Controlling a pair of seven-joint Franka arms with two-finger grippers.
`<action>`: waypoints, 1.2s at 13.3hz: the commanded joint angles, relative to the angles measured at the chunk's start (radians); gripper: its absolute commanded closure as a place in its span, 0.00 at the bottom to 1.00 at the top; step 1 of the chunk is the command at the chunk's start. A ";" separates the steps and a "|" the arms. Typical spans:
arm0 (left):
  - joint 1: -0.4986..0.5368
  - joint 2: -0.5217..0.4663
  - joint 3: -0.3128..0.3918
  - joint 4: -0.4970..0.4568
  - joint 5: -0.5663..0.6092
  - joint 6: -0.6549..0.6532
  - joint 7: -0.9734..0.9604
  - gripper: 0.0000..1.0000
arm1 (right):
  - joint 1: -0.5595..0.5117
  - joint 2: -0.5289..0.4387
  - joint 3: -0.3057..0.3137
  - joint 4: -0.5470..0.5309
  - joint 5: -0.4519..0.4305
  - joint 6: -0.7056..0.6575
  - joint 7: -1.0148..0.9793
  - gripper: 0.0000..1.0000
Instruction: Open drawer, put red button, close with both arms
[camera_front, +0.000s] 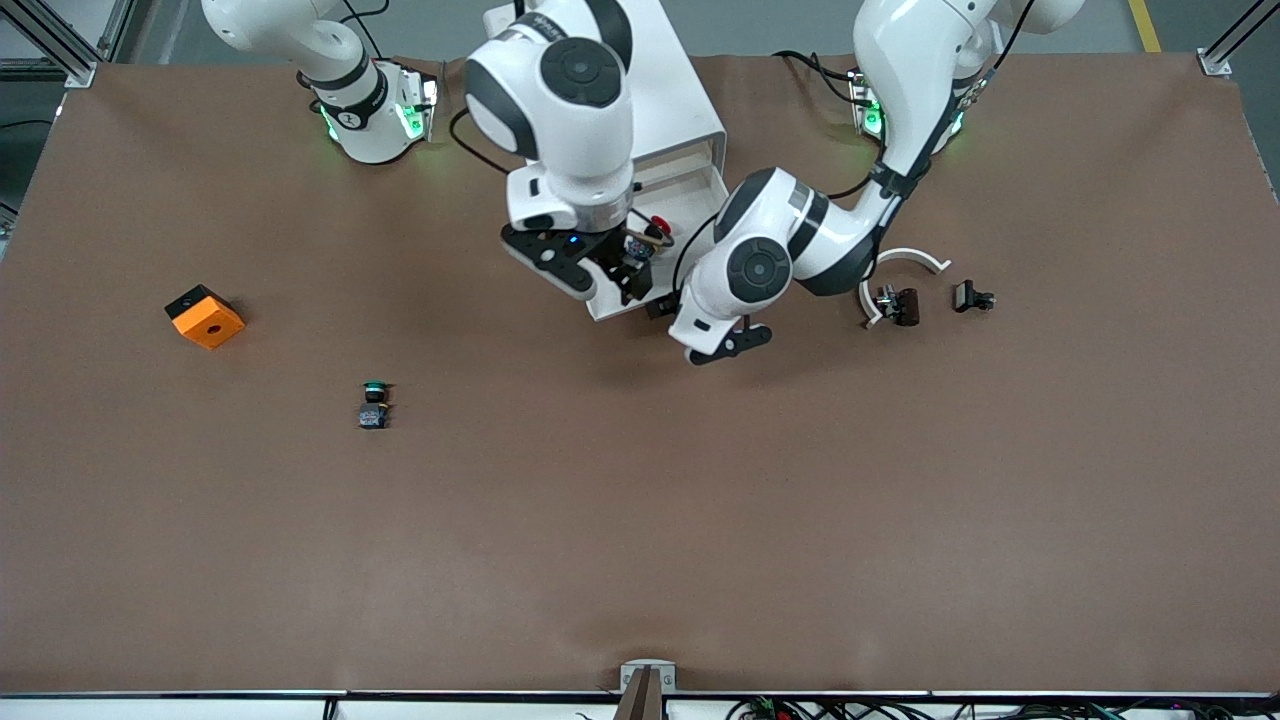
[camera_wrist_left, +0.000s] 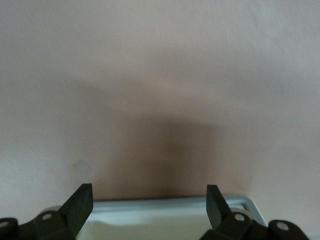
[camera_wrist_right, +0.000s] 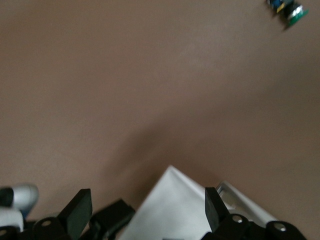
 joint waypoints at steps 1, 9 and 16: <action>0.013 -0.055 -0.054 -0.059 -0.043 0.013 -0.009 0.00 | -0.116 -0.046 0.013 0.012 0.023 -0.079 -0.235 0.00; -0.001 -0.060 -0.183 -0.073 -0.043 0.013 -0.179 0.00 | -0.416 -0.114 0.011 0.018 0.021 -0.214 -0.826 0.00; 0.008 -0.063 -0.199 -0.065 -0.029 0.011 -0.217 0.00 | -0.720 -0.145 0.010 0.018 0.018 -0.262 -1.332 0.00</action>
